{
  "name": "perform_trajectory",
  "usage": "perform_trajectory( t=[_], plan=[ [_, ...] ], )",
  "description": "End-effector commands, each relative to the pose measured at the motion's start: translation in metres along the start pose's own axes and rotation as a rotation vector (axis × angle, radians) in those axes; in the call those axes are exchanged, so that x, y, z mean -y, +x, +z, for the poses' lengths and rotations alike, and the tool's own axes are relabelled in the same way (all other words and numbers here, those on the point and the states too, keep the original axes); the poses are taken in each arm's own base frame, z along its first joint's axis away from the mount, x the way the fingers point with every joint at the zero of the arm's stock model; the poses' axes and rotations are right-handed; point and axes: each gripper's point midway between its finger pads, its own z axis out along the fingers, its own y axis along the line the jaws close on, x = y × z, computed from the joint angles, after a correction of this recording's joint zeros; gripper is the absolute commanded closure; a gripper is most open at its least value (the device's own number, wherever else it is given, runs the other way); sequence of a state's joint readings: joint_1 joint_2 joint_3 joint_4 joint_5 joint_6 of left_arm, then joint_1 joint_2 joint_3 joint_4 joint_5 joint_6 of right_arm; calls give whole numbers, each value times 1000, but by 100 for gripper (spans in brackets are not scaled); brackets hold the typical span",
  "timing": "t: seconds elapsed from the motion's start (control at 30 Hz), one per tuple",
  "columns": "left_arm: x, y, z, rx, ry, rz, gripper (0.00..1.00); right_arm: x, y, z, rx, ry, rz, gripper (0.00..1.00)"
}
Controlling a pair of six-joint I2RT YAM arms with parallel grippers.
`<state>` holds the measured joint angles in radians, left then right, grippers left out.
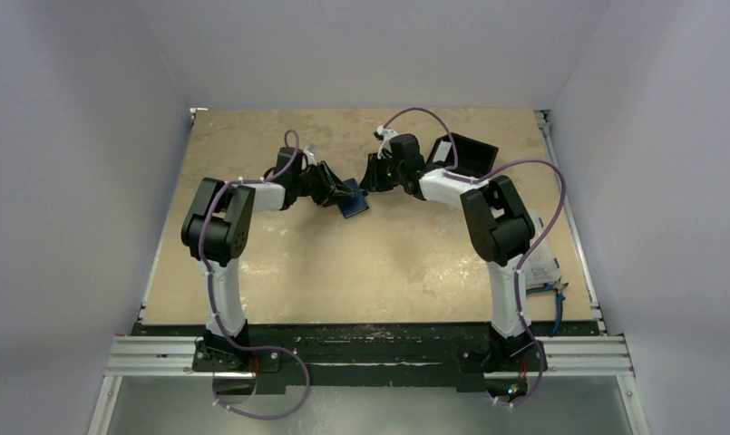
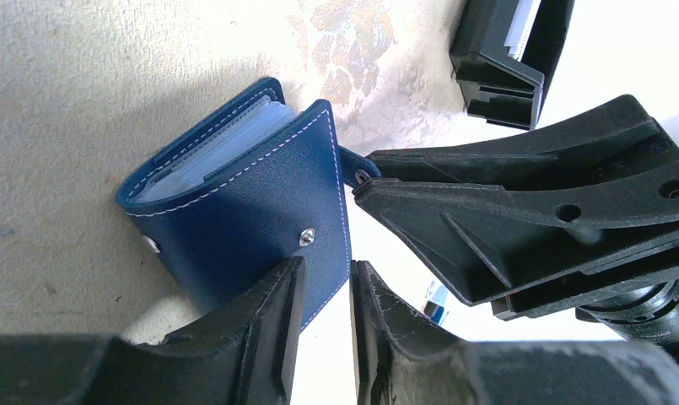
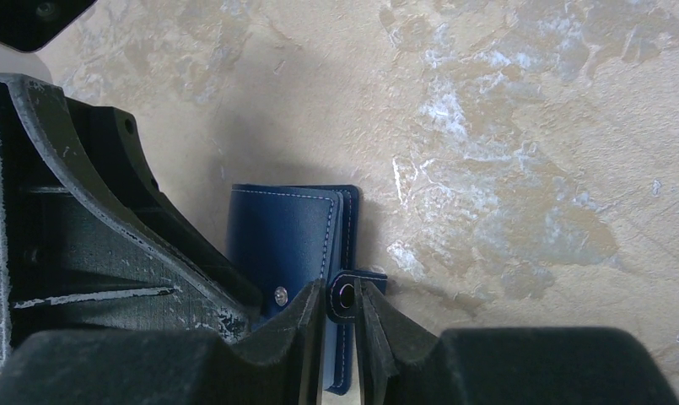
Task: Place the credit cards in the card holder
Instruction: Close the card holder at the center of the board.
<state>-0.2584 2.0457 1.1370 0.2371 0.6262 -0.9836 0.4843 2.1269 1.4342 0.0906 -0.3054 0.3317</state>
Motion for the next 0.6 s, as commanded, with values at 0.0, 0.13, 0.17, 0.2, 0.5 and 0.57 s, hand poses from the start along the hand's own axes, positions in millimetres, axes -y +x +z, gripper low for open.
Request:
perform_trajectory(
  t=[0.0,0.13,0.17,0.2,0.5,0.57],
  plan=[
    [-26,11,10,-19,-87,0,69,-17,-30,-14,82,-28,-33,74],
    [-26,11,10,-20,-86,-1,69,-17,-34,-15,91,-25,-29,74],
    [-27,11,10,-20,-87,-1,69,-16,-33,-15,90,-22,-27,74],
    [-26,11,10,-20,-87,-1,69,-16,-33,-15,89,-22,-29,74],
    [-27,12,11,-22,-88,0,69,-14,-32,-16,87,-26,-25,70],
    [-27,13,11,-24,-87,1,69,-14,-33,-17,90,-27,-24,70]
  ],
)
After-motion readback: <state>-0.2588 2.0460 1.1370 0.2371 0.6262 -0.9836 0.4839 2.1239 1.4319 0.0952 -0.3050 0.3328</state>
